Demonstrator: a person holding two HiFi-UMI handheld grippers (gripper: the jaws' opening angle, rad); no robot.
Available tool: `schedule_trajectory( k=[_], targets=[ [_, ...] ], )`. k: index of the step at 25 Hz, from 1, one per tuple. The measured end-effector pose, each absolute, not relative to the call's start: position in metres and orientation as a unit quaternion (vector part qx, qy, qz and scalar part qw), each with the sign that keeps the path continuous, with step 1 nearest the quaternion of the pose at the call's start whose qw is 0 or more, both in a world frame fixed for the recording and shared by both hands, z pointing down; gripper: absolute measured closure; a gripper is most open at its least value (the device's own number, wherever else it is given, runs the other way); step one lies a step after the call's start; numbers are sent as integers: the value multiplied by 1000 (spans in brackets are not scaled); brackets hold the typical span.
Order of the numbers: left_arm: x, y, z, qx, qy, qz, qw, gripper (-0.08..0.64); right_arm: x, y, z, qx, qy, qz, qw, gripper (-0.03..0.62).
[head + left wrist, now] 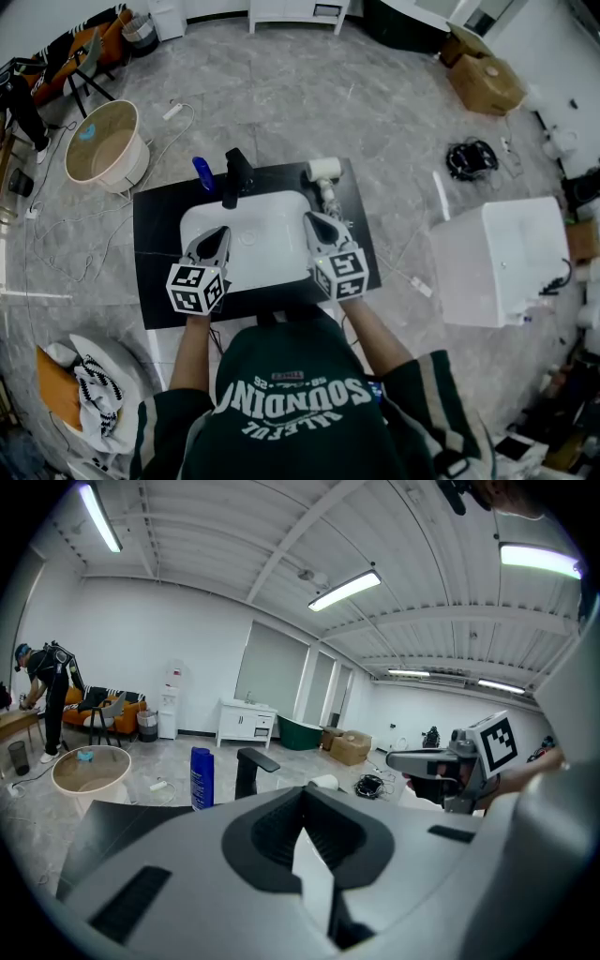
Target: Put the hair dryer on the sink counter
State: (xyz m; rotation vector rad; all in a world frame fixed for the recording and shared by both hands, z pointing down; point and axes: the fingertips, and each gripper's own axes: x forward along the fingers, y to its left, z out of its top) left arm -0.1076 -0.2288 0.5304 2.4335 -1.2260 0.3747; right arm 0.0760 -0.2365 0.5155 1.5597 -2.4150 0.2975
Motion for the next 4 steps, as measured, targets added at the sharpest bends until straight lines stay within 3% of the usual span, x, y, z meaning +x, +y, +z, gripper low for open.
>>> schedule_trajectory(
  k=[4],
  targets=[
    [-108,-230,533,867,-438,134,195,560,77,-238,519,535,-829,104,128,592]
  ],
)
